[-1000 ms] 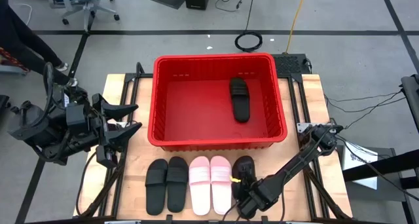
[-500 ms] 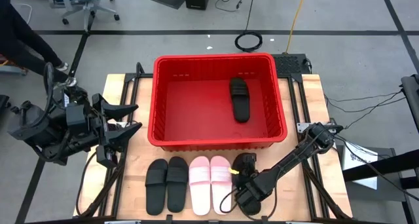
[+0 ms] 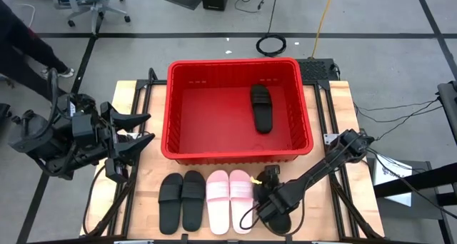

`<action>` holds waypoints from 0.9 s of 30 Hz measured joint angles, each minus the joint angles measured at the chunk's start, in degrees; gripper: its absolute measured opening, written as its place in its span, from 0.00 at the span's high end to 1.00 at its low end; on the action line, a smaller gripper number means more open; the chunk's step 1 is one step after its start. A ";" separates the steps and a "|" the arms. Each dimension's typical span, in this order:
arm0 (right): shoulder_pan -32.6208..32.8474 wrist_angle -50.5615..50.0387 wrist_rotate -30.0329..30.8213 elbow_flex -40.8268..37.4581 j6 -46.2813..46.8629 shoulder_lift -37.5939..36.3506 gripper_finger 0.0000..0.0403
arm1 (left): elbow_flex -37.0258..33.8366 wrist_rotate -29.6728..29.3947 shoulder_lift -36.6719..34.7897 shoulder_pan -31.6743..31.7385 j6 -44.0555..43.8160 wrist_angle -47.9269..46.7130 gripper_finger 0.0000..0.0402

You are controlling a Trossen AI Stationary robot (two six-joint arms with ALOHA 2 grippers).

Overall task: Pick and place slides into bin
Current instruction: Put the black slipper into the red container

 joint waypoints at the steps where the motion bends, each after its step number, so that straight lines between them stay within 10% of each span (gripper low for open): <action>1: 0.02 -0.03 -0.71 0.00 -0.11 -0.75 0.98 | 0.00 0.00 0.00 0.00 0.15 -0.04 0.36; 15: -1.40 3.98 -16.10 0.00 -0.36 -20.32 0.99 | 0.00 0.00 -0.02 0.00 0.17 -0.03 0.36; 27: -4.85 40.68 -25.03 0.00 -8.88 -32.58 0.99 | 0.00 -0.02 -0.07 0.81 1.11 0.17 0.36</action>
